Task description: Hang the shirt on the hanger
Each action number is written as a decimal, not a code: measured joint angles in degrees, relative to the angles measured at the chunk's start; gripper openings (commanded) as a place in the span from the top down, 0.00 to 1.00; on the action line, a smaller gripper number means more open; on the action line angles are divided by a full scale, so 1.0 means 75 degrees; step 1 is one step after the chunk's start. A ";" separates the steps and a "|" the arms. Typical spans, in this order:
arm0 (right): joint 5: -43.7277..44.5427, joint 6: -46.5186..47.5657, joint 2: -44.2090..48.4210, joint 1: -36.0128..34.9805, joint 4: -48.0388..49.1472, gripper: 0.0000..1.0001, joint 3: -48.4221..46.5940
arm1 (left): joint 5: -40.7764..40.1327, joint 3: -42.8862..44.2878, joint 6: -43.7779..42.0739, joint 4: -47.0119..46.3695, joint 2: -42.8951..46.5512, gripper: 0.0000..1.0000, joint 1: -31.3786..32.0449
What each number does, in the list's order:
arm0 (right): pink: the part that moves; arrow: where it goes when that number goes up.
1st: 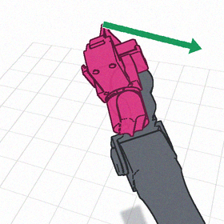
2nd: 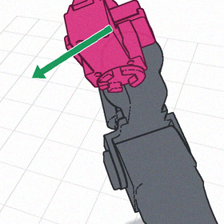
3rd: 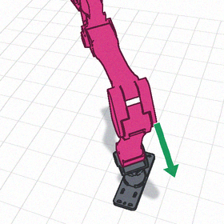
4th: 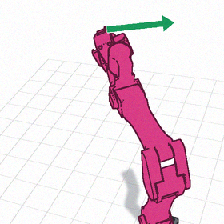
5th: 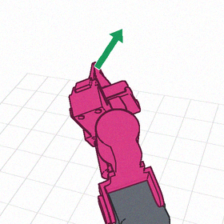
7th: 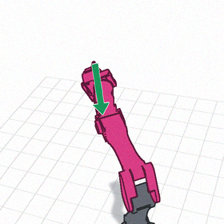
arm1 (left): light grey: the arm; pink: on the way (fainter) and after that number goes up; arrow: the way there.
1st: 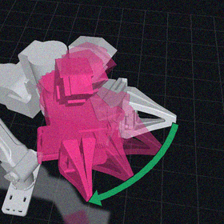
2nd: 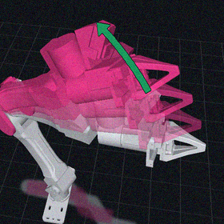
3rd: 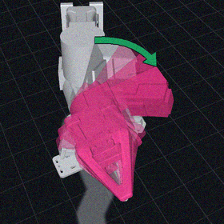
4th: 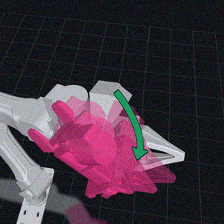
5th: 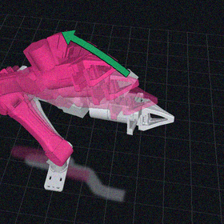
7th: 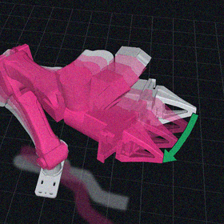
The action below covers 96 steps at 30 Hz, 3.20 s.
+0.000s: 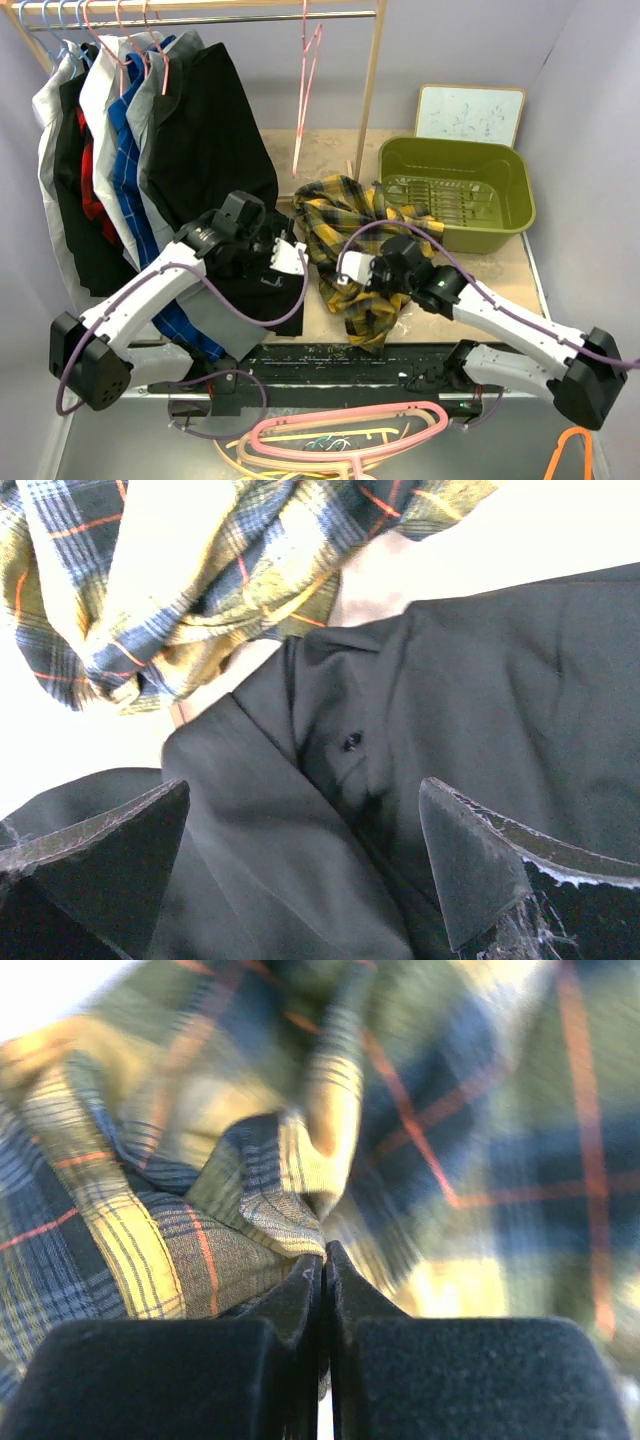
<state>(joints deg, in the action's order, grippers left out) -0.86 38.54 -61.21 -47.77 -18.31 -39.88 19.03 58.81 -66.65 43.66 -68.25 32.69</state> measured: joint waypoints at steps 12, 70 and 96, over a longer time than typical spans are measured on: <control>0.1416 0.0172 0.1131 0.1574 0.0659 1.00 0.0309 | -0.0323 0.0364 -0.1276 -0.1746 -0.2221 0.00 0.1218; -0.3308 -0.2378 0.0641 0.1886 0.0204 1.00 -0.6953 | 0.0294 0.9710 0.1271 0.4465 -0.1212 1.00 0.0452; -0.4736 -0.7764 -0.1614 0.2098 0.3937 1.00 -0.1105 | -0.1568 0.1731 0.3246 -0.0536 -0.1810 1.00 -0.1014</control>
<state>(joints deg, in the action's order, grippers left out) -36.38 -19.68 -73.32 -32.03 11.22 -48.16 7.27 71.79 -42.30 39.64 -81.82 25.08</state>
